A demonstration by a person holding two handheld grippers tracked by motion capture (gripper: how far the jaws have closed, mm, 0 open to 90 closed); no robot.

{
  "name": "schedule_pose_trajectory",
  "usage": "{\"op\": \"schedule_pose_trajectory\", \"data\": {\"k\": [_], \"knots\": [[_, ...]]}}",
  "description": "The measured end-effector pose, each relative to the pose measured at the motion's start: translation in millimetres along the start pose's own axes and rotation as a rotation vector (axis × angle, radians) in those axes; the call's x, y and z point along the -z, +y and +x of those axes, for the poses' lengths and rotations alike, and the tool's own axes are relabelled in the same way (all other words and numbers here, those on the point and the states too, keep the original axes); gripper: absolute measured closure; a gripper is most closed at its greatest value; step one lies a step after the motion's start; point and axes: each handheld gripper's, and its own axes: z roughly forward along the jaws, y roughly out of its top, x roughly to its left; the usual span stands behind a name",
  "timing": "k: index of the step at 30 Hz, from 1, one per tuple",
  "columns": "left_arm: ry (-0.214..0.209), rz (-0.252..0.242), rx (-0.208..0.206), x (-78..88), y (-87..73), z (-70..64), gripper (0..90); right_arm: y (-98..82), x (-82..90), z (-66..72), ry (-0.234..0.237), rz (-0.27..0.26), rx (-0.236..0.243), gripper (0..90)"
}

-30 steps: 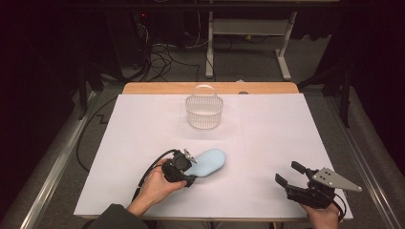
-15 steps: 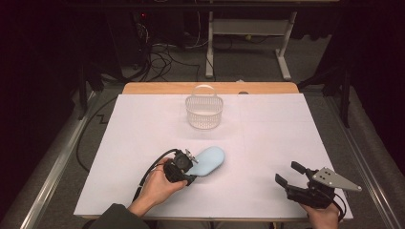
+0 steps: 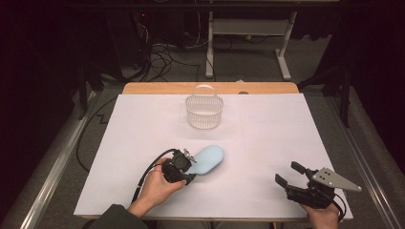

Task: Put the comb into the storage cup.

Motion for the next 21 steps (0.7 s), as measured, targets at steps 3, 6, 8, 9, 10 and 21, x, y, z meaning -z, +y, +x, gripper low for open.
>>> {"op": "schedule_pose_trajectory", "data": {"k": [3,6,8,9,10,21], "knots": [[-0.006,-0.028,0.006,4.0,-1.3,1.7,69.1,-0.1,0.2,0.0,-0.001,0.0,-0.002,23.6],[-0.021,-0.049,0.017,8.8,-4.4,4.5,69.1,0.0,0.0,-0.1,-0.001,0.002,-0.002,23.7],[-0.021,-0.062,0.02,11.8,-7.8,6.3,69.2,0.0,-0.1,-0.2,0.0,0.003,-0.004,23.7],[-0.021,-0.07,0.025,13.4,-9.8,7.3,69.1,0.0,-0.2,-0.2,0.0,0.004,-0.004,23.7],[-0.022,-0.078,0.027,15.2,-11.8,8.6,69.1,0.0,-0.4,-0.3,0.0,0.004,-0.003,23.7],[-0.053,-0.176,0.076,33.5,-38.4,17.3,69.2,0.1,-0.6,0.4,-0.001,-0.004,-0.009,23.5]]}}
